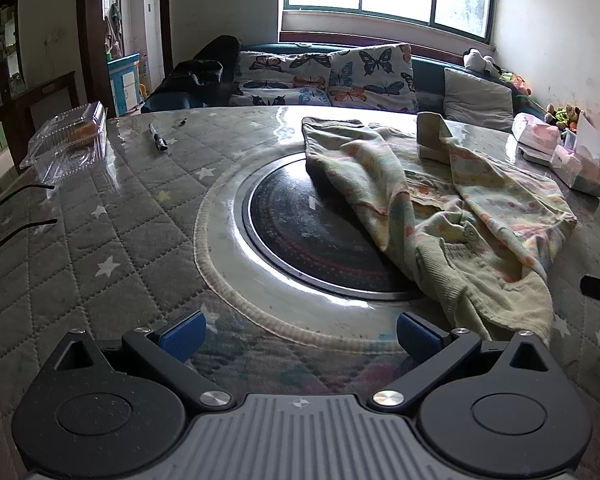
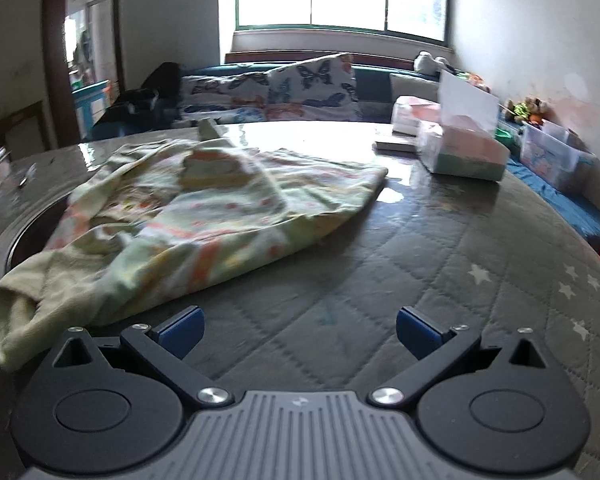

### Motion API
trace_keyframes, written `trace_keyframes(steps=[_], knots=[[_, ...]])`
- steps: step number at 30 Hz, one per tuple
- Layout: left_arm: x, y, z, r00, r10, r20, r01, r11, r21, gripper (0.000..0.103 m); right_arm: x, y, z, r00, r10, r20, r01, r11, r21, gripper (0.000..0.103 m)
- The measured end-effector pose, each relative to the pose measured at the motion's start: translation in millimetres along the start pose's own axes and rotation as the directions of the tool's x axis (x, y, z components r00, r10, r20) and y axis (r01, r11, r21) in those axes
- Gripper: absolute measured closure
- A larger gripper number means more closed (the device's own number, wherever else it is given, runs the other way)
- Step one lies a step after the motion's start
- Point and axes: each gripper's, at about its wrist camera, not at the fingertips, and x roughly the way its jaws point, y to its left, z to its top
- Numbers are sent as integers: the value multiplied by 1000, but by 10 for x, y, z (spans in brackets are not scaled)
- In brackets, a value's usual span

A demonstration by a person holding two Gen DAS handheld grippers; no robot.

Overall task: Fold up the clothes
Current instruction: 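Move both grippers toward the crumpled patterned shirt on the table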

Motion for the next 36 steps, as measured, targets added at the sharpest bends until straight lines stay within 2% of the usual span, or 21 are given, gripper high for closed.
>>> trace_keyframes(steps=[12, 15, 36], knots=[[-173, -110, -189, 1000, -12, 20, 12, 1000, -17, 0, -173, 323, -86, 1000, 24, 5, -24, 998, -50, 0], [-188, -100, -154, 1000, -24, 15, 24, 1000, -12, 0, -212, 312, -81, 998, 60, -12, -61, 997, -55, 0], [-166, -160, -80, 1000, -24, 5, 23, 1000, 9, 0, -170, 366, -74, 997, 77, -27, -78, 996, -50, 0]])
